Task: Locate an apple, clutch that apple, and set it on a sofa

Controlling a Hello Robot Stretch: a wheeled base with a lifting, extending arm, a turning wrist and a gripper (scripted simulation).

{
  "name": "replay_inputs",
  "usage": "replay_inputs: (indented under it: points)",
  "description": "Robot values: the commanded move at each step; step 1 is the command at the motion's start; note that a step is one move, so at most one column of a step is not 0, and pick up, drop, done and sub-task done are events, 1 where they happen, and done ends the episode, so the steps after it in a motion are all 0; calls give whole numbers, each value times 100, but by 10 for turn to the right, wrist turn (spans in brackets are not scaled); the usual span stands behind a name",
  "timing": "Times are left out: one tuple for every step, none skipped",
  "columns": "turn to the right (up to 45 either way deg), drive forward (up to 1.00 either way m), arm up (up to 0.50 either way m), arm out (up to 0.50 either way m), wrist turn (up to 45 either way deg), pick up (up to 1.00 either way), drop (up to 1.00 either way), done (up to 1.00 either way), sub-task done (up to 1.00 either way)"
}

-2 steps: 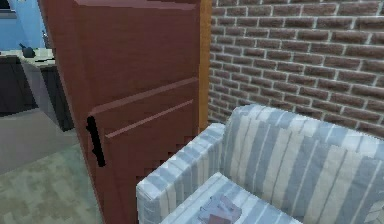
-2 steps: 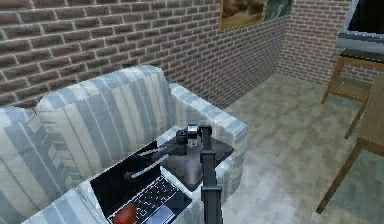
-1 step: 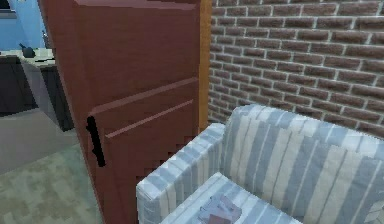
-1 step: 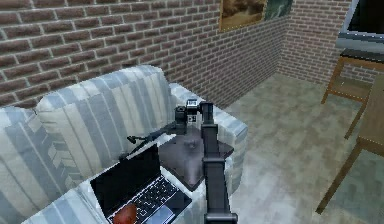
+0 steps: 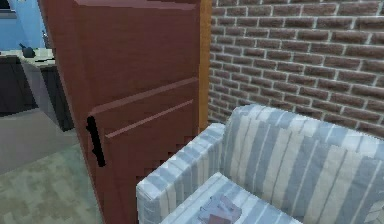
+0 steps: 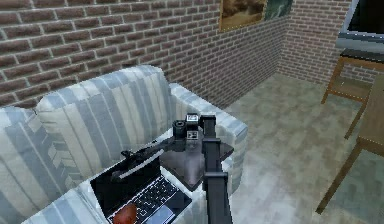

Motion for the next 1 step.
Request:
replay_inputs:
  points:
    - [0, 0, 0, 0, 0, 0, 0, 100, 0]
